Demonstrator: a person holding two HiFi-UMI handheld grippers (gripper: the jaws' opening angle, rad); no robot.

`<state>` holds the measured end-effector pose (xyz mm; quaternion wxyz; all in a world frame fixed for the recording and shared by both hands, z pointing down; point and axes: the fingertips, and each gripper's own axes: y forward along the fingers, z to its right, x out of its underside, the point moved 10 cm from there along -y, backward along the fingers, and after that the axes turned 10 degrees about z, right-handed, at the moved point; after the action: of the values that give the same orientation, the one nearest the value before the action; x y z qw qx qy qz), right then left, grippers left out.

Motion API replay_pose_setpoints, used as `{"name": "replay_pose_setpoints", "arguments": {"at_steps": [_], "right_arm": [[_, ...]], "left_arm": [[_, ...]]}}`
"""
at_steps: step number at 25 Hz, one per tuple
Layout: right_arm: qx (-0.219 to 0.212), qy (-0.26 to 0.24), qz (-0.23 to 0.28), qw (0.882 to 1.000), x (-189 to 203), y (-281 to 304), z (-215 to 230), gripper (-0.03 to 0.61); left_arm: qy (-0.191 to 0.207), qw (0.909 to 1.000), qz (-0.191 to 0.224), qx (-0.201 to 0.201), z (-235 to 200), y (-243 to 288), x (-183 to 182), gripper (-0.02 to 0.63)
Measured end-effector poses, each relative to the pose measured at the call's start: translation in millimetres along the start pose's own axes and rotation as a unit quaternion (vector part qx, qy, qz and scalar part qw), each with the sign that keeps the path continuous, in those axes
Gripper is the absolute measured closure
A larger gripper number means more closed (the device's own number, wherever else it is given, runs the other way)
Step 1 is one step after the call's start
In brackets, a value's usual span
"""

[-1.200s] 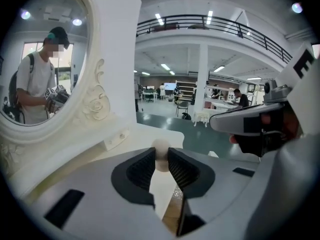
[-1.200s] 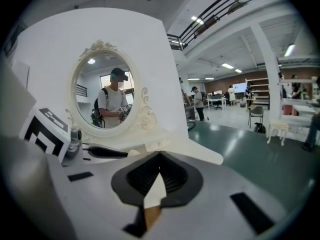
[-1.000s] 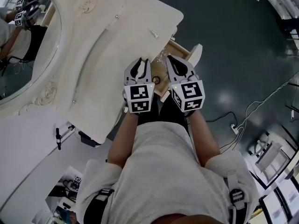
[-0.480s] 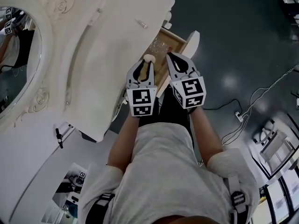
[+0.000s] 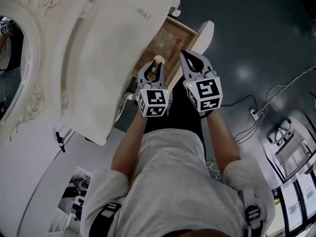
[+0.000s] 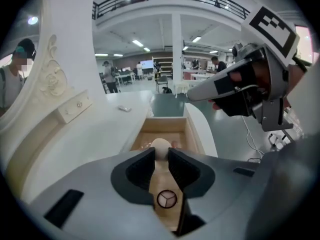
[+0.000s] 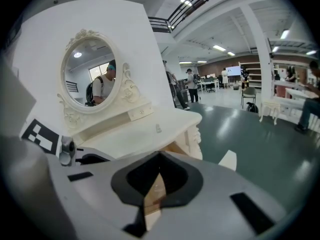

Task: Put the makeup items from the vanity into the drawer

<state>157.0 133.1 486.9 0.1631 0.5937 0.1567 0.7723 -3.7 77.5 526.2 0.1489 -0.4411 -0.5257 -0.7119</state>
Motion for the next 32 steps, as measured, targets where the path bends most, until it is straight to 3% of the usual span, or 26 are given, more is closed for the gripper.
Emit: {"name": "replay_pose_setpoints", "arguments": {"at_steps": [4, 10, 24, 32], "right_arm": [[0.003, 0.004, -0.008, 1.000, 10, 1, 5, 0.565], [0.022, 0.024, -0.009, 0.999, 17, 2, 14, 0.565], [0.053, 0.060, -0.015, 0.997, 37, -14, 19, 0.565], [0.052, 0.065, -0.015, 0.996, 47, -23, 16, 0.565]], "left_arm": [[-0.020, 0.9996, -0.022, -0.003, -1, 13, 17, 0.531], [0.006, 0.9987, -0.050, 0.010, -3, 37, 33, 0.531], [0.009, 0.9966, -0.076, 0.031, -1, 64, 60, 0.517], [-0.025, 0.9949, -0.083, 0.053, 2, 65, 67, 0.485]]}}
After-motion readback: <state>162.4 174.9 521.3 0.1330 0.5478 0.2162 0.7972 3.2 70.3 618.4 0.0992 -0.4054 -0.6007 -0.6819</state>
